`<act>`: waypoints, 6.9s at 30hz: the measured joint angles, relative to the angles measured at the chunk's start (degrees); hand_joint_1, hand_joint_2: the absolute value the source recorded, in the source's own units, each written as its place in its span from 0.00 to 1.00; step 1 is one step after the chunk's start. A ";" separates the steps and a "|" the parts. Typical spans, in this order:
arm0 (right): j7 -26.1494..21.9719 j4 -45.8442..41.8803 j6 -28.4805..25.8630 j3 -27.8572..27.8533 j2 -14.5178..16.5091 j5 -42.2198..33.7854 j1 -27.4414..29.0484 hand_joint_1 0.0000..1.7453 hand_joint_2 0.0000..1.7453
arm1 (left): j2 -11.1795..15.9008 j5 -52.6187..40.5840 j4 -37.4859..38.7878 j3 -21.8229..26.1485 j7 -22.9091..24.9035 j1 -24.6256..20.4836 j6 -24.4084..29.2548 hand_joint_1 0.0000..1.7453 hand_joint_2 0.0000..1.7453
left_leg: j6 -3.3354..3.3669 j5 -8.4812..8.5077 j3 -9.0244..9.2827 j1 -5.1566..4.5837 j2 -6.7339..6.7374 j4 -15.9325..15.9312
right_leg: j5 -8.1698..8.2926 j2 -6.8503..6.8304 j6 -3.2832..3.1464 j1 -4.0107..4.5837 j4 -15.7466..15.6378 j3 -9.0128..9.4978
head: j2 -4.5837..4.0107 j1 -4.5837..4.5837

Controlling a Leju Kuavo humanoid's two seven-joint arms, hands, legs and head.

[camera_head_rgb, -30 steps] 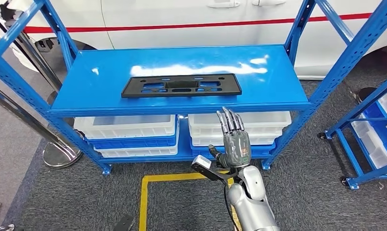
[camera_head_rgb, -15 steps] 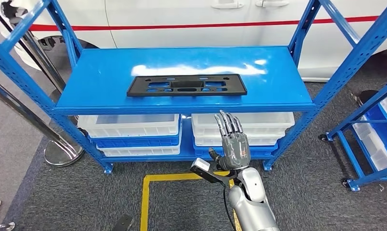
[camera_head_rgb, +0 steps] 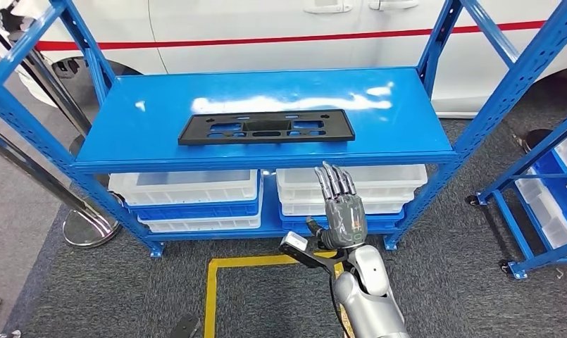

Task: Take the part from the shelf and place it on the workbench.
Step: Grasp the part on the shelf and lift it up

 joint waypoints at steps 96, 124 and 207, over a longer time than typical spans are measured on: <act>-1.76 0.81 -0.02 -0.96 -0.75 -0.76 -0.99 0.00 1.00 | -0.27 0.16 -0.02 0.46 -3.28 -0.77 2.25 0.00 1.00 | 1.44 0.86 -0.55 -0.21 -0.03 -1.01 | -1.14 0.13 0.58 0.06 0.03 0.70 | 0.00 -0.01; -1.92 -0.93 -0.01 -1.46 -0.55 -0.16 0.46 0.00 1.00 | -0.30 -0.18 -0.02 0.34 -3.43 -0.80 2.19 0.00 1.00 | 1.01 0.52 -0.93 -0.40 0.01 0.16 | -0.95 0.15 0.13 0.08 0.00 0.80 | 0.00 0.04; 0.47 -1.87 0.00 2.92 -0.13 0.75 0.89 0.00 1.00 | -0.39 -0.40 -0.02 0.03 -3.62 -0.47 3.33 0.00 1.00 | -0.83 -7.92 -3.90 0.27 -0.04 11.39 | 0.55 -0.11 -0.91 -0.13 -0.22 -0.85 | 0.00 0.03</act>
